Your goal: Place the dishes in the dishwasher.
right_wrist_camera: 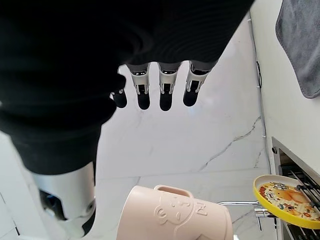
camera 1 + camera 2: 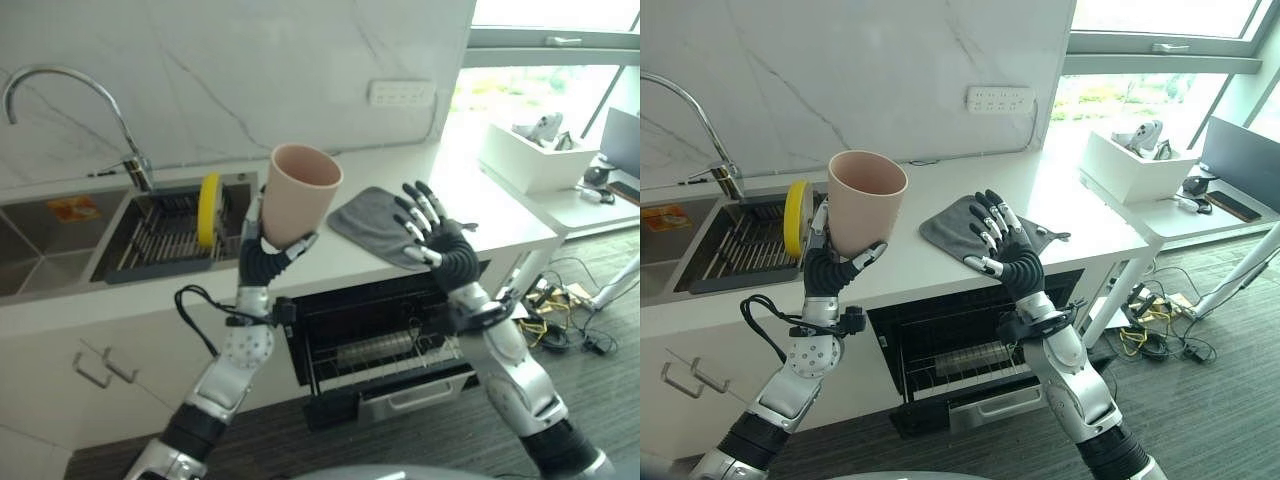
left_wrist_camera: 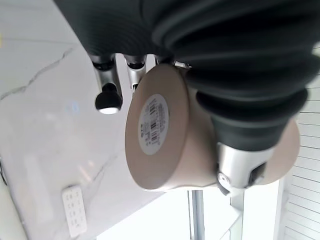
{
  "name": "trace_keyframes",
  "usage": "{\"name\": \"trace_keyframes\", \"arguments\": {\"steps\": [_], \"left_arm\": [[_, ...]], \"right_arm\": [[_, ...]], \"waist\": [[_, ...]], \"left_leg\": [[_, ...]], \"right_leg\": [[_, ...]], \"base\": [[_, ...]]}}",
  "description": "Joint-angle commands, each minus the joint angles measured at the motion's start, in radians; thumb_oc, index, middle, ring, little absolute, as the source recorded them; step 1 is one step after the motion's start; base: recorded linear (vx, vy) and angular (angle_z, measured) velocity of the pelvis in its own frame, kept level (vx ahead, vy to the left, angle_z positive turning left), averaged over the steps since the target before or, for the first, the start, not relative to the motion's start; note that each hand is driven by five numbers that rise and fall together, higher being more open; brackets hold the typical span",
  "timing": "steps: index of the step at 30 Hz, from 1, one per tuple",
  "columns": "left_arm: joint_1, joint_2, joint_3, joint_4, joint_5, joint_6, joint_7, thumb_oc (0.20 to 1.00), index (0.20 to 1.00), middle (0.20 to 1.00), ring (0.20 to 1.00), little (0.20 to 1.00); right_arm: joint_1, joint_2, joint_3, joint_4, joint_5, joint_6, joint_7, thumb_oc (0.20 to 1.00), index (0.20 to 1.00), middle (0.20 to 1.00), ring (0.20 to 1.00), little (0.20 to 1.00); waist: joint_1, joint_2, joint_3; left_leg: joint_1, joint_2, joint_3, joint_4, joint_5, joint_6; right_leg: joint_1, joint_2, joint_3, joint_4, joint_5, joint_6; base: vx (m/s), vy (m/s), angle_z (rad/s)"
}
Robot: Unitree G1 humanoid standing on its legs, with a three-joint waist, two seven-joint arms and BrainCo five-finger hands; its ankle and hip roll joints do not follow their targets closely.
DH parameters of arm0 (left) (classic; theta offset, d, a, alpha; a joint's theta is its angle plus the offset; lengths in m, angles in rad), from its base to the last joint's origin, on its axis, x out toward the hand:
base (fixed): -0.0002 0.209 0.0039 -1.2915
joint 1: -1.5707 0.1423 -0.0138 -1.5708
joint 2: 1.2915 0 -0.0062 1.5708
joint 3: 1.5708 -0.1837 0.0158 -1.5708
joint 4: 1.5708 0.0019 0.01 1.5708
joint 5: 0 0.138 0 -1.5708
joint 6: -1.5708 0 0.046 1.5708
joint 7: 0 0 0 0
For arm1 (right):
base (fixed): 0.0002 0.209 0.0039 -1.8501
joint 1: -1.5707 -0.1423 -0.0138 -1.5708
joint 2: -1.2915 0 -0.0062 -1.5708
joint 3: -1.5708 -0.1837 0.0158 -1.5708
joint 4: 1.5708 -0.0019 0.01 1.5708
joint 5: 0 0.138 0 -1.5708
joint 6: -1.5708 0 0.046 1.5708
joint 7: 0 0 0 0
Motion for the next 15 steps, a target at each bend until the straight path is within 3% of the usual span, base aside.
{"name": "trace_keyframes", "arguments": {"steps": [1, 3, 6, 8, 15], "left_arm": [[-0.156, 0.024, -0.014, 0.008, 0.064, -0.03, 0.079, 0.2, 0.2, 0.2, 0.2, 0.2], [-0.185, 0.011, -0.024, 0.031, 0.105, -0.01, 0.163, 0.2, 0.2, 0.2, 0.2, 0.2], [-0.204, -0.002, -0.04, 0.042, 0.119, -0.002, 0.197, 0.2, 0.2, 0.2, 0.2, 0.2], [-0.233, -0.021, -0.066, 0.079, 0.14, 0.012, 0.292, 0.2, 0.2, 0.2, 0.2, 0.2], [-0.255, -0.065, -0.108, 0.087, 0.153, 0.069, 0.314, 0.2, 0.2, 0.2, 0.2, 0.2]], "right_arm": [[-0.108, 0.031, -0.001, -0.047, -0.038, -0.016, -0.042, 1.0, 1.0, 1.0, 1.0, 1.0], [-0.166, 0.048, 0.018, -0.027, -0.048, -0.004, -0.077, 1.0, 1.0, 1.0, 1.0, 1.0], [-0.21, 0.061, 0.032, -0.027, -0.059, 0.016, -0.111, 1.0, 1.0, 1.0, 1.0, 1.0], [-0.262, 0.085, 0.052, -0.017, -0.082, 0.027, -0.162, 1.0, 1.0, 1.0, 1.0, 1.0], [-0.348, 0.108, 0.084, -0.01, -0.11, 0.063, -0.206, 1.0, 1.0, 1.0, 1.0, 1.0]], "waist": [[0.002, -0.005, 0.041], [0.015, -0.005, 0.04], [0.024, -0.006, 0.041], [0.031, -0.009, 0.041], [0.05, -0.013, 0.051]], "left_leg": [[0.022, -0.022, -0.005, 0.009, -0.076, 0.021], [0.02, -0.02, -0.02, 0.009, -0.074, 0.017], [0.019, -0.018, -0.03, 0.009, -0.073, 0.015], [0.02, -0.018, -0.033, 0.009, -0.075, 0.014], [0.018, -0.014, -0.044, 0.009, -0.076, 0.009]], "right_leg": [[0.062, 0.002, 0.055, 0.0, -0.079, 0.035], [0.068, 0.003, 0.052, 0.0, -0.081, 0.032], [0.071, 0.004, 0.049, 0.0, -0.083, 0.03], [0.075, 0.002, 0.045, 0.0, -0.083, 0.03], [0.08, 0.001, 0.035, 0.0, -0.083, 0.03]], "base": [[0.02, -0.019, 0.32], [0.02, -0.032, 0.19], [0.01, -0.032, 0.16], [0.01, -0.038, 0.19], [-0.01, -0.019, 0.08]]}}
